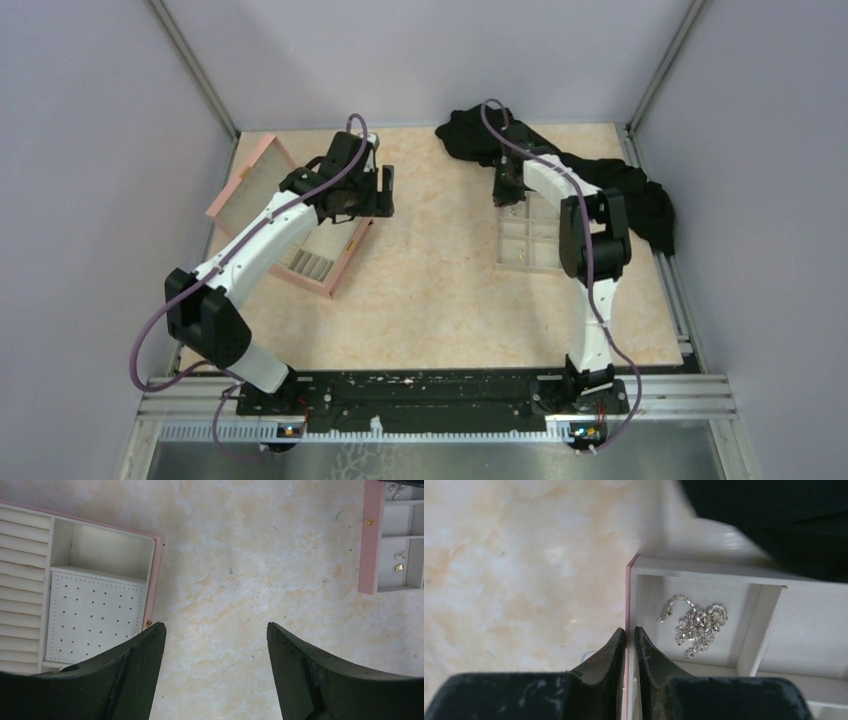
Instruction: Organize the mixed jewelry
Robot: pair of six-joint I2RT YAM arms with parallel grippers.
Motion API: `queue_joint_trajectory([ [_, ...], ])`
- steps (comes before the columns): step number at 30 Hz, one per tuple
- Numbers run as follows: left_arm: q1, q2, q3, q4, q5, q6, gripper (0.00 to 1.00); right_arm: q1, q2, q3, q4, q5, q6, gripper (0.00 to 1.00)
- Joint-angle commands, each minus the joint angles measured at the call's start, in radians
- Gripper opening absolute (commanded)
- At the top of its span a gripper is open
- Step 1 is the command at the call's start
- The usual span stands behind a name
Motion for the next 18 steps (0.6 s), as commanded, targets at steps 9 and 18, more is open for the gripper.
queue_joint_trajectory([
  [9,0.016,-0.037,-0.069,0.004,-0.076,-0.001,0.81,0.311,0.025,0.038,-0.031,-0.218,-0.110,0.11],
  [18,0.053,-0.079,-0.125,0.027,-0.048,-0.016,0.81,0.363,-0.205,-0.207,-0.059,-0.256,-0.097,0.30],
])
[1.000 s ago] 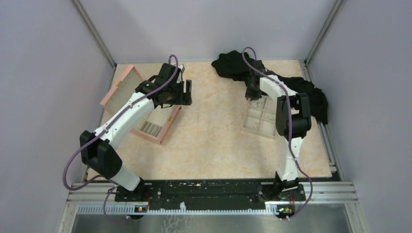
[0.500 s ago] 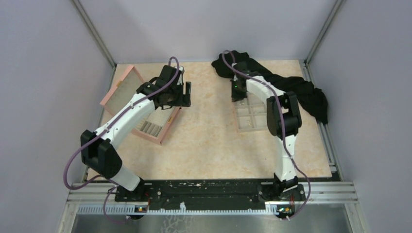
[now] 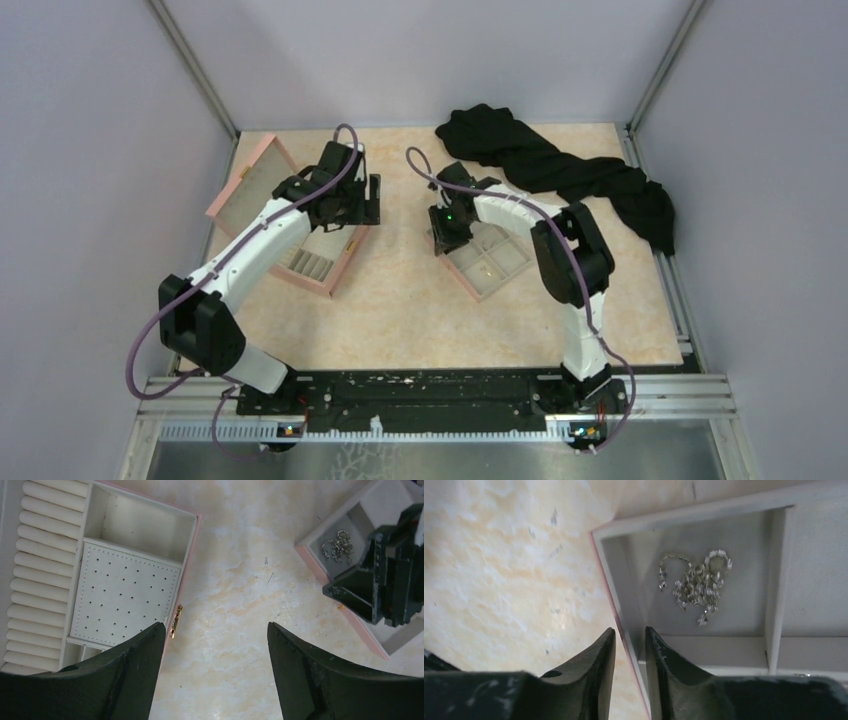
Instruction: Organize the mixed jewelry
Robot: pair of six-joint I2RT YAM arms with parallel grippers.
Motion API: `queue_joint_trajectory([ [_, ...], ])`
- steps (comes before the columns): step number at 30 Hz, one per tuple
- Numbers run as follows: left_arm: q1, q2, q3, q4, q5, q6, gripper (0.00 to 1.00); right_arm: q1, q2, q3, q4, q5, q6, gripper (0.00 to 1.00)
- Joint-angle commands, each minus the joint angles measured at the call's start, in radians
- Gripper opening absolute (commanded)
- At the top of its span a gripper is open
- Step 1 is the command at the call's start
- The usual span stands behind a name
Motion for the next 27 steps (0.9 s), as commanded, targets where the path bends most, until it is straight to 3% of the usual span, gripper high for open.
queue_joint_trajectory([
  [1,0.011,-0.035,-0.024,0.033,0.026,-0.014,0.81,0.012,-0.183,-0.087,-0.073,0.014,0.001,0.32],
  [7,0.011,0.020,0.005,0.046,0.096,-0.020,0.81,0.009,-0.403,-0.189,-0.090,0.204,0.148,0.40],
  [11,0.012,0.045,0.032,0.049,0.119,-0.020,0.81,-0.029,-0.545,-0.334,-0.122,0.413,0.452,0.51],
  [18,0.012,0.083,0.065,0.071,0.165,-0.017,0.81,-0.076,-0.747,-0.662,-0.019,0.365,0.821,0.53],
  [27,0.011,0.114,0.075,0.075,0.230,-0.008,0.81,-0.076,-0.653,-0.702,0.026,0.356,0.860,0.49],
])
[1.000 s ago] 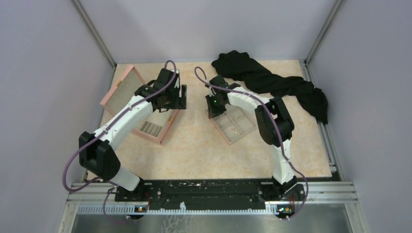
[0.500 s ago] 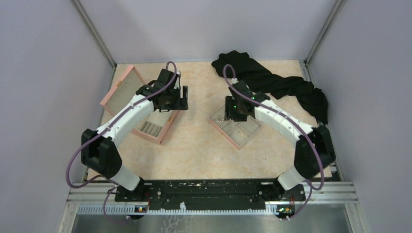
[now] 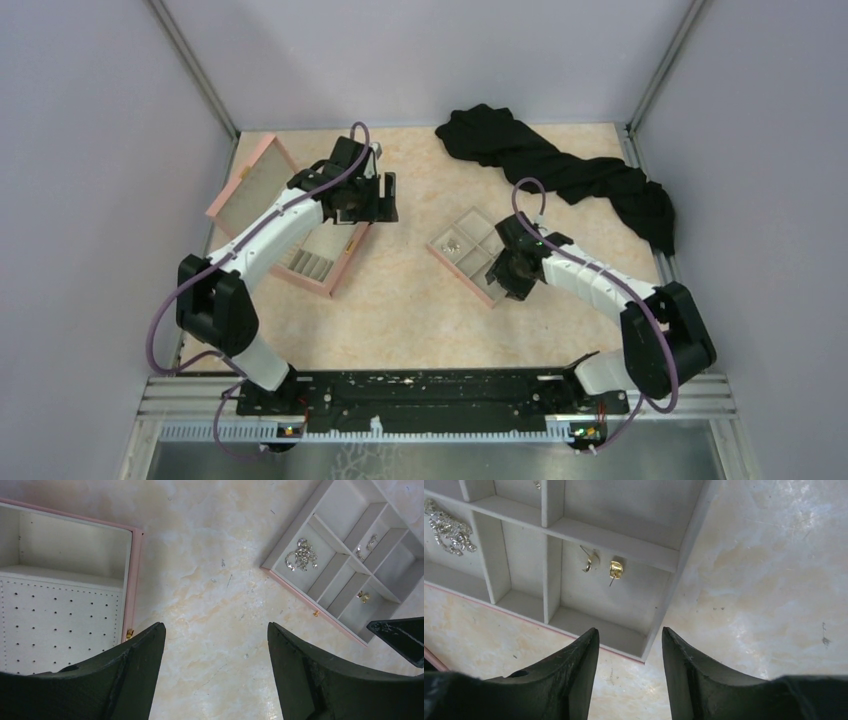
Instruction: Organize the mixed jewelry
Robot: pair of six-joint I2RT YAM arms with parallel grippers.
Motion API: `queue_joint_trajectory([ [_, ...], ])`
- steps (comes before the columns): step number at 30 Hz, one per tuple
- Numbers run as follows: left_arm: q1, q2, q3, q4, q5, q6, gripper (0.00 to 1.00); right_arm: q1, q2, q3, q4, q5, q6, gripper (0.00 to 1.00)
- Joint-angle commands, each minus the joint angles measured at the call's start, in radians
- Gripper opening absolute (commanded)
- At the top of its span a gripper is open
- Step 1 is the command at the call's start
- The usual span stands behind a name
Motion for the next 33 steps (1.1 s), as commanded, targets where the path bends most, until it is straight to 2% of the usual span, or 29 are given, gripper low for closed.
queue_joint_trajectory([
  [1,0.002,0.014,0.032,0.018,0.048,0.000,0.81,0.003,0.054,0.016,0.081,0.012,0.047,0.47],
  [5,0.002,0.017,0.033,0.019,0.046,0.003,0.81,0.002,0.101,0.038,0.082,0.039,0.014,0.39],
  [10,0.002,0.008,0.028,0.018,0.034,0.005,0.81,-0.004,0.140,0.062,0.098,0.052,-0.090,0.21],
  [15,0.002,0.001,0.018,0.015,0.030,0.001,0.81,-0.048,0.258,0.194,0.091,0.042,-0.424,0.08],
  [20,0.002,0.001,0.013,0.014,0.034,-0.006,0.81,-0.075,0.461,0.430,-0.032,0.046,-0.802,0.05],
  [22,0.002,-0.001,0.009,0.014,0.034,-0.007,0.81,-0.078,0.510,0.486,-0.045,0.072,-0.896,0.09],
  [23,0.002,-0.003,0.006,0.017,0.035,-0.009,0.81,-0.082,0.524,0.503,-0.034,0.078,-0.922,0.16],
  [25,0.002,-0.002,0.003,0.021,0.039,-0.010,0.81,-0.099,0.538,0.552,-0.031,0.078,-0.938,0.35],
  [27,0.001,-0.002,0.003,0.020,0.039,-0.012,0.81,-0.118,0.539,0.614,-0.060,0.086,-0.914,0.46],
  [30,0.003,-0.005,0.003,0.018,0.031,-0.016,0.81,-0.129,0.500,0.669,-0.118,0.113,-0.826,0.54],
  [33,0.002,-0.003,0.006,0.023,0.024,-0.021,0.81,-0.132,0.434,0.675,-0.177,0.121,-0.610,0.56],
])
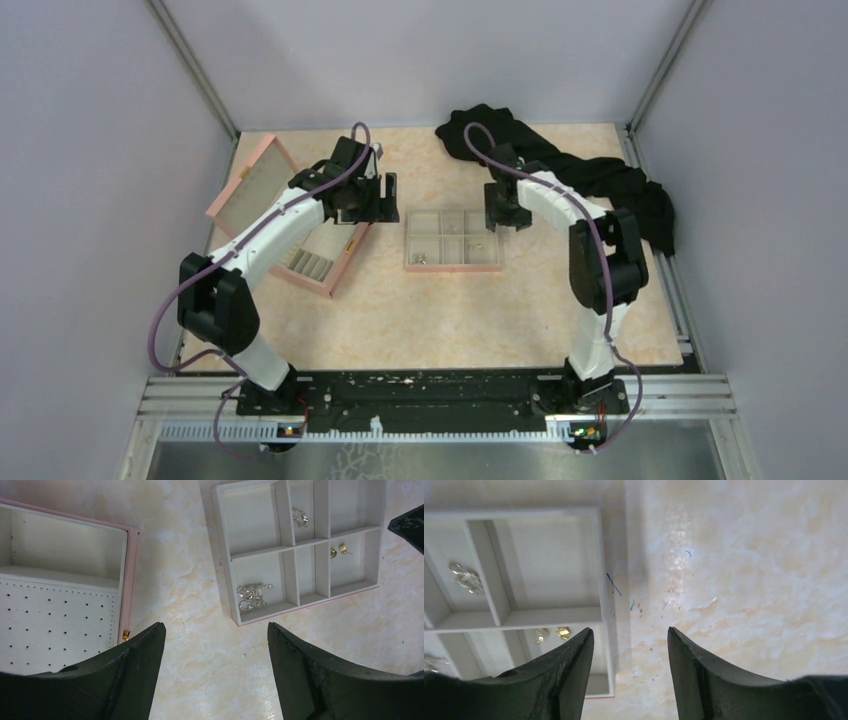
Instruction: Organize the mixed jewelry
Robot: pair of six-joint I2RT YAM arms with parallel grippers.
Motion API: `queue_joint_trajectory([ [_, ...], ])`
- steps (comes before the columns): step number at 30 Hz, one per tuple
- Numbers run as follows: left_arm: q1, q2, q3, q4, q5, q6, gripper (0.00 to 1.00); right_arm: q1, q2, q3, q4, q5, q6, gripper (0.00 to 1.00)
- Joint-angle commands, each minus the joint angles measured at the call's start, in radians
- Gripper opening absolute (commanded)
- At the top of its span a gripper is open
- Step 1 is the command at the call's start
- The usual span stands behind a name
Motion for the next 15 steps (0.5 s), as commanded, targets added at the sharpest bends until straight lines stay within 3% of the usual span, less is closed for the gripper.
queue_joint_trajectory([
  [1,0.002,-0.013,0.008,0.022,-0.006,-0.014,0.81,-0.009,-0.139,0.028,-0.096,0.023,0.280,0.56],
  [8,0.004,0.004,0.065,0.005,-0.089,0.005,0.83,0.027,-0.430,-0.382,0.107,-0.140,0.921,0.53],
  [11,0.004,-0.011,0.073,0.023,-0.129,0.027,0.84,0.073,-0.491,-0.454,0.138,-0.091,1.020,0.55],
  [15,0.006,-0.042,0.076,0.046,-0.200,0.064,0.85,0.093,-0.436,-0.445,0.129,-0.111,1.044,0.57],
])
